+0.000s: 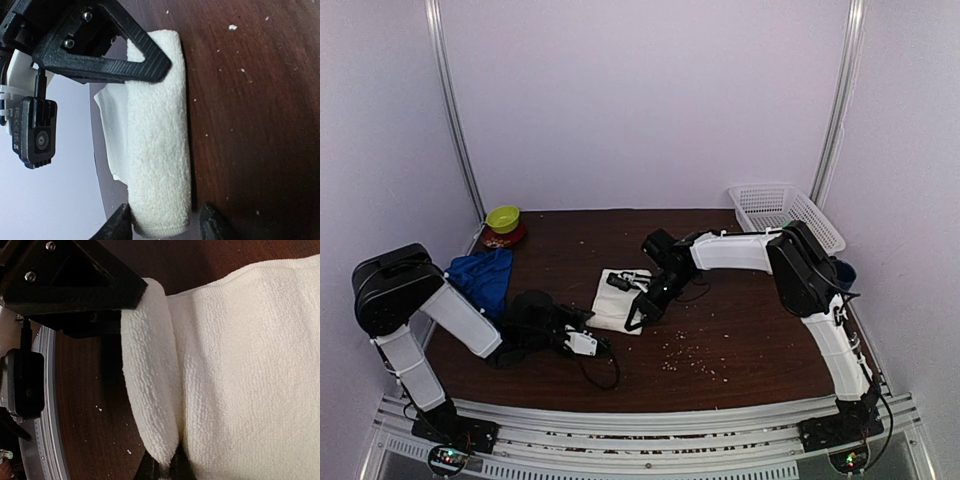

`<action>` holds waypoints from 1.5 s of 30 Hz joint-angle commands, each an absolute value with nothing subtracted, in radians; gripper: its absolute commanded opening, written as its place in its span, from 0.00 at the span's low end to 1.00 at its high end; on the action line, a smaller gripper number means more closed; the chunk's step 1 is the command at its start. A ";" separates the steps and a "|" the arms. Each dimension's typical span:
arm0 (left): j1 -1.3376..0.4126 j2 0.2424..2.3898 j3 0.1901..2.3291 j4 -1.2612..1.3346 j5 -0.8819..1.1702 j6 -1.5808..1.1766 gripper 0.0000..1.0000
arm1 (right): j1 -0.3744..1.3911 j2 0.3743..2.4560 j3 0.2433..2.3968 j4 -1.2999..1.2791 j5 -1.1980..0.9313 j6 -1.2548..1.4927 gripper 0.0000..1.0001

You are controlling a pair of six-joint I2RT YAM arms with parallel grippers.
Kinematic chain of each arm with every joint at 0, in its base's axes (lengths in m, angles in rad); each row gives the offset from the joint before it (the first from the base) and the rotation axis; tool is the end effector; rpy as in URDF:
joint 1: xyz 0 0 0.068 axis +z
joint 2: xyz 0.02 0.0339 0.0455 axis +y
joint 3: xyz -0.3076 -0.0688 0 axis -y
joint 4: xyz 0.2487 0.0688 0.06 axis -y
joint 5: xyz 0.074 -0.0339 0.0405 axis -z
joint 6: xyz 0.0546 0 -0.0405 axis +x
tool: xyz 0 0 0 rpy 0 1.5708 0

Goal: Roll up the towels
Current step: Roll the towel at the center of the board.

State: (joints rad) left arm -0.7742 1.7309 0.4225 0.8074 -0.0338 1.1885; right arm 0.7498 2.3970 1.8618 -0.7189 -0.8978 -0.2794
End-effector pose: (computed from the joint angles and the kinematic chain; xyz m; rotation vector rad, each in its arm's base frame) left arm 0.2188 -0.2114 0.1308 1.7208 1.1759 0.2885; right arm 0.3546 0.3886 0.1441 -1.5258 2.2721 1.3798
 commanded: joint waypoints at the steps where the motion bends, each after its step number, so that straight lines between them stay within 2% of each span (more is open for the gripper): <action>1: -0.781 1.782 0.444 0.883 -0.094 1.211 0.46 | 0.749 2.444 1.852 -0.780 -0.851 -0.271 0.00; 11: -0.787 1.844 0.463 0.893 -0.137 1.238 0.28 | 0.749 2.442 1.856 -0.793 -0.865 -0.288 0.00; 13: -0.789 1.851 0.467 0.886 -0.138 1.241 0.18 | 0.748 2.443 1.857 -0.794 -0.861 -0.289 0.00; 15: -0.790 1.855 0.474 0.867 -0.137 1.240 0.01 | 0.749 2.446 1.862 -0.799 -0.862 -0.291 0.00; 16: -0.789 1.856 0.479 0.855 -0.136 1.238 0.00 | 0.749 2.445 1.864 -0.801 -0.861 -0.293 0.00; 21: -0.792 1.845 0.507 0.764 -0.125 1.216 0.00 | 0.749 2.437 1.866 -0.805 -0.844 -0.297 0.03; 32: -0.790 1.734 0.620 0.307 -0.027 1.057 0.00 | 0.749 2.261 1.752 -0.679 -0.743 -0.263 0.33; 39: -0.790 1.679 0.704 0.031 0.073 0.958 0.00 | 0.750 2.077 1.587 -0.527 -0.615 -0.225 0.39; 45: -0.767 1.706 0.818 -0.234 0.252 0.852 0.00 | 0.795 1.859 1.315 -0.293 -0.398 -0.214 0.43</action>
